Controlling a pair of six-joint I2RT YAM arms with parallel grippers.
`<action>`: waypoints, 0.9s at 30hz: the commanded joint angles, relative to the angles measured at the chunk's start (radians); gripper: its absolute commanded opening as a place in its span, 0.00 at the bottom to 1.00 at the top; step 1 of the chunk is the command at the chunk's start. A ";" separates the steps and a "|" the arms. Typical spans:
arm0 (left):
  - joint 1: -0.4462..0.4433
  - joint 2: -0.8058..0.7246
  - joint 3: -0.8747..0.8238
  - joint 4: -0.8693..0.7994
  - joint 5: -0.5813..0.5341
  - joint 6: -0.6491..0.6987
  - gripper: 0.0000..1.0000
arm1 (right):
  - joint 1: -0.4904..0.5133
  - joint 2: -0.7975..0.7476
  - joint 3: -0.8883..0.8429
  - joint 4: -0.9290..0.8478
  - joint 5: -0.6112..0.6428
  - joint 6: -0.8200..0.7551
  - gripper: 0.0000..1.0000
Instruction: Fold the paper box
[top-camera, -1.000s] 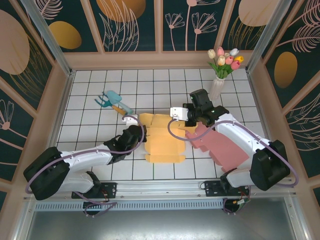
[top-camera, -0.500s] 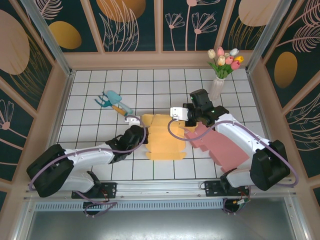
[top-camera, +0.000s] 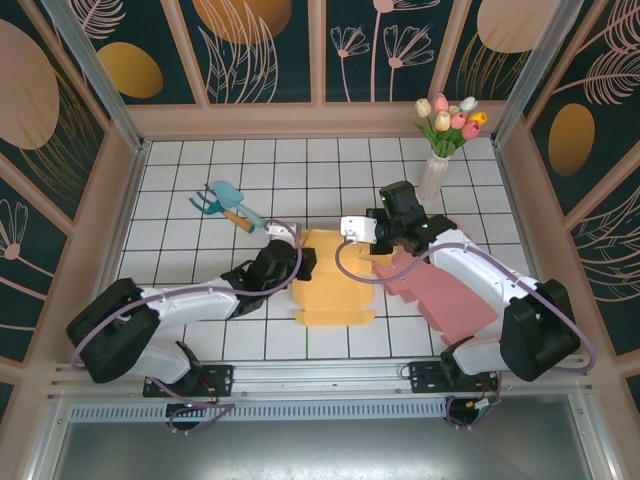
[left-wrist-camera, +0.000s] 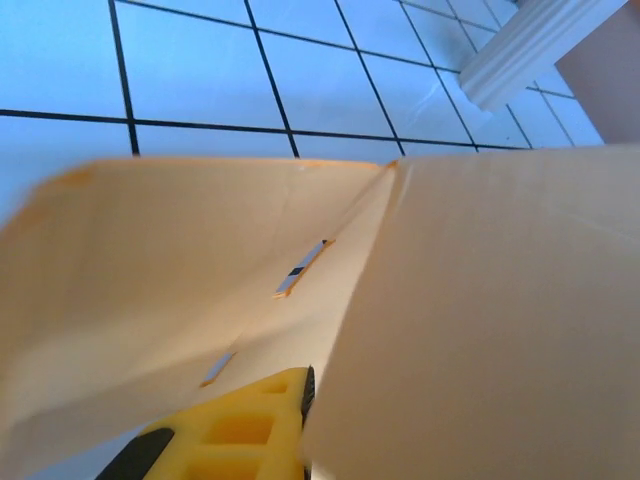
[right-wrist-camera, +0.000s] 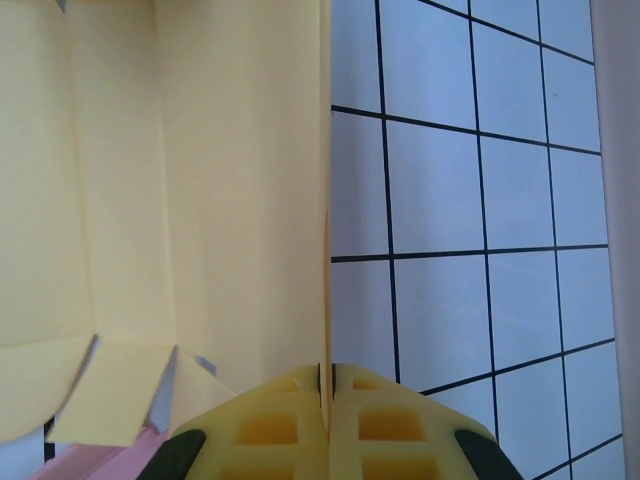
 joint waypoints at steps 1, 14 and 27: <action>0.004 -0.171 -0.063 -0.016 -0.055 0.018 0.16 | 0.005 -0.021 -0.023 0.062 0.000 -0.034 0.00; 0.004 -0.740 -0.396 -0.066 -0.416 0.058 0.02 | 0.162 -0.134 -0.272 0.530 0.177 -0.247 0.00; 0.005 -0.694 -0.566 0.170 -0.341 0.142 0.04 | 0.232 -0.029 -0.312 0.677 0.246 -0.333 0.00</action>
